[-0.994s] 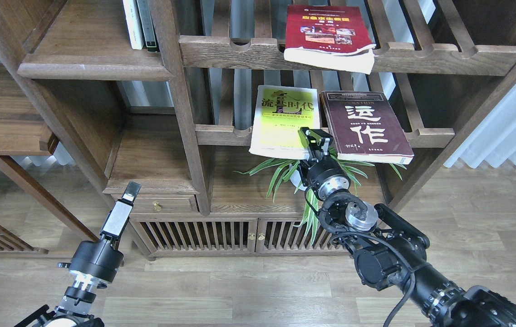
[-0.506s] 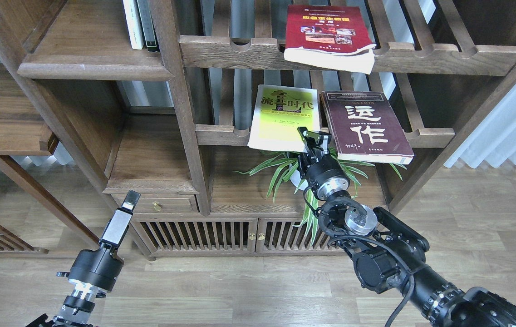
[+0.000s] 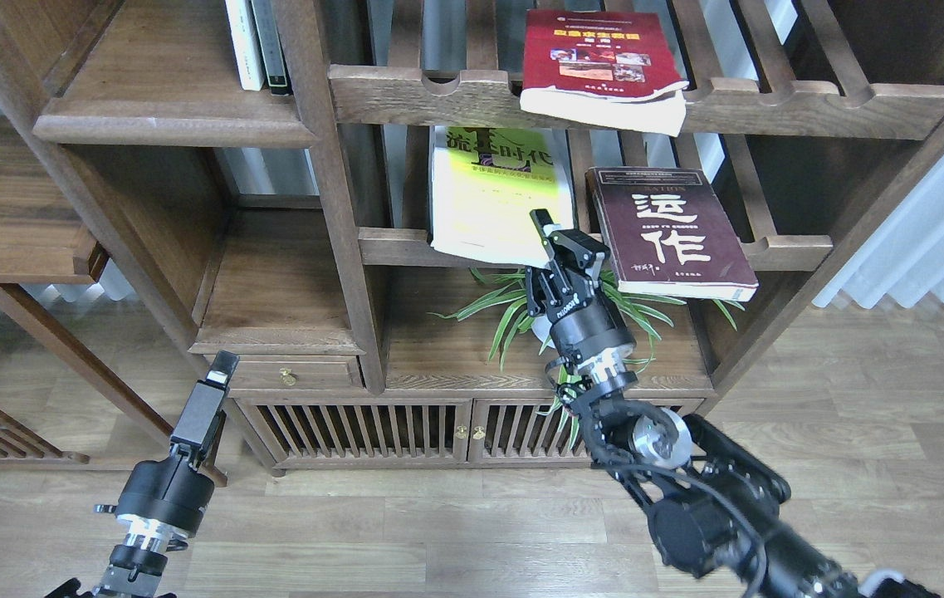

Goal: Organize books on shelf
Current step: 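Grasp the yellow-green book with the right gripper and tip it outward, then pull the yellow-green book down off the shelf toward the left gripper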

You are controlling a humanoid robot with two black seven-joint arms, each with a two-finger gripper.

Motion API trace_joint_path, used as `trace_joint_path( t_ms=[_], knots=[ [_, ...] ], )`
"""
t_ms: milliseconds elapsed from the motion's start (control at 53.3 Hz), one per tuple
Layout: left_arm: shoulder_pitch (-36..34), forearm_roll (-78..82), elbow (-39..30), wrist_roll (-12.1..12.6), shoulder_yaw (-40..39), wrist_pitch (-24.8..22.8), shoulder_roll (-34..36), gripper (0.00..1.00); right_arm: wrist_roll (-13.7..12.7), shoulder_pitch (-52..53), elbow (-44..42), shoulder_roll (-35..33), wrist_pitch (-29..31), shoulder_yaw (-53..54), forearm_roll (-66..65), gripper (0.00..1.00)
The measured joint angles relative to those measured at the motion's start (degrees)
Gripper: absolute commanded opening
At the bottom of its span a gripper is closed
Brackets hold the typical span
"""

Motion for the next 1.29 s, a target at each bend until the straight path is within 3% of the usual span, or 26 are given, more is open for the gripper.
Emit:
trace_joint_path(
  t_ms=[506, 694, 1069, 1294],
  knots=[
    [-1.5, -11.5, -4.4, 0.0, 2.2, 0.0, 3.8, 0.91, -3.6, -11.3, 10.9, -9.8, 0.0, -5.8, -3.0, 0.04],
    [-2.1, -14.8, -7.5, 0.0, 5.2, 0.0, 7.0, 0.82, -3.8, -11.8, 11.3, -12.5, 0.0, -12.7, -4.0, 0.04],
    [-2.3, -15.3, -7.8, 0.1, 13.2, 0.0, 9.3, 0.81, -4.3, -12.0, 10.1, -12.5, 0.0, -17.1, -8.1, 0.05],
    [-3.0, -15.3, -7.8, 2.4, 16.5, 0.0, 8.8, 0.81, -6.1, -11.9, 7.7, -12.2, 0.0, -17.1, -8.8, 0.05]
  ],
)
